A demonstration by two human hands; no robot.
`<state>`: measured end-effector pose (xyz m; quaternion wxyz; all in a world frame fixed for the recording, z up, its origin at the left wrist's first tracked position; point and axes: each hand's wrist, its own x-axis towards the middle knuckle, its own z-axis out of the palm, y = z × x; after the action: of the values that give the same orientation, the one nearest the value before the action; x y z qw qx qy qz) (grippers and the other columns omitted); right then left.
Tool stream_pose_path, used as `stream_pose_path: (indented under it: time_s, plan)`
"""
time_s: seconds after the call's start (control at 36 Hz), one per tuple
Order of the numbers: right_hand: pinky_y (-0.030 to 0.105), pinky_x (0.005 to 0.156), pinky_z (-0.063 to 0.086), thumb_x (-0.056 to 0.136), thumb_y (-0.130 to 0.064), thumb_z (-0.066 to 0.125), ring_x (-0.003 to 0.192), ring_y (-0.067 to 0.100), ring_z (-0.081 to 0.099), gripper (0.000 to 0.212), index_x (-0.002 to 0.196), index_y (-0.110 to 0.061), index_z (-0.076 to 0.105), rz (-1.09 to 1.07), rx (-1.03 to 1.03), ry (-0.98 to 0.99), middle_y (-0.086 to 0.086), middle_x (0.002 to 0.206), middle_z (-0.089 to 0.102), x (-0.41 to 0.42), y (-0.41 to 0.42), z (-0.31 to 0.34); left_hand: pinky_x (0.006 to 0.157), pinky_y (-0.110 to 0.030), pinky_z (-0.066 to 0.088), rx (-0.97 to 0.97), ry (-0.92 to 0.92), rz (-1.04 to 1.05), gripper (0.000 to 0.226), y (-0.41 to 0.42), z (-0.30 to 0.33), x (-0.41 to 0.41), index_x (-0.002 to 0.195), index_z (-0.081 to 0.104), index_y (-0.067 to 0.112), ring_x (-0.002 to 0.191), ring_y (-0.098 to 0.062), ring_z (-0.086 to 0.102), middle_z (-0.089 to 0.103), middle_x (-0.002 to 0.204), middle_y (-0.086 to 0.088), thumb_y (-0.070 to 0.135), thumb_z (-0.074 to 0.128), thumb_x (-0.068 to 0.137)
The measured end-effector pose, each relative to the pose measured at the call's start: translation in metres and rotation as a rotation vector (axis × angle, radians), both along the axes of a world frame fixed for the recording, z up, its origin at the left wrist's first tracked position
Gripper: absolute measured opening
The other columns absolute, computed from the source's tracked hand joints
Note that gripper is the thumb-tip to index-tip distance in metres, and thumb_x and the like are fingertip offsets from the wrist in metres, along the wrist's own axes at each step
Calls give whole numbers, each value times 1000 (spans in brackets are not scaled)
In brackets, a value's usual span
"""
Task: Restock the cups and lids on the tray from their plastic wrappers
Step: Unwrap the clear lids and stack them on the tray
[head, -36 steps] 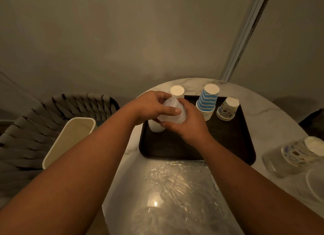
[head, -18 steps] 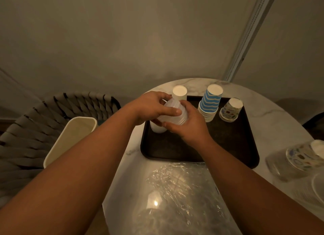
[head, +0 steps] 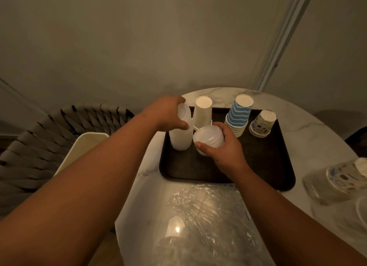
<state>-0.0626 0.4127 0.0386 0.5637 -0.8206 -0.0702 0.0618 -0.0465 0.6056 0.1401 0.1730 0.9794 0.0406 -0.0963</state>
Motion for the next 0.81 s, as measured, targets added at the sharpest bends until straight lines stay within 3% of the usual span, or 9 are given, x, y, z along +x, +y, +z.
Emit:
stream_pose_path:
  time_s: [0.19,0.42,0.67,0.81]
  plan:
    - [25,94,43,66,-34,89,116,11,49,74,127,-33,46,11,5,10,-11,125,51,-7,-4,-3,97,-38,44,128,40,-72,89,-9,-17,11,151,34,21,128,-29,46,43,146,-7,41,80,78]
    - [22,92,40,67,-31,88,114,8,47,73,126,-33,46,14,10,3,-12,124,50,-7,-6,0,101,-38,43,116,96,-63,93,-8,-31,16,154,24,28,132,-30,42,34,152,-8,36,78,79]
    - [40,103,48,63,-35,90,118,14,51,81,132,-26,50,11,2,4,-5,130,54,-8,-5,-3,97,-39,45,131,119,-35,91,-12,-35,18,151,30,26,128,-31,46,38,147,-9,36,81,76]
    - [40,105,46,64,-34,90,121,14,49,82,134,-28,47,13,-19,13,-6,132,52,-8,-6,-1,98,-40,46,137,128,-31,92,-13,-36,21,151,30,26,128,-32,46,38,147,-9,36,81,75]
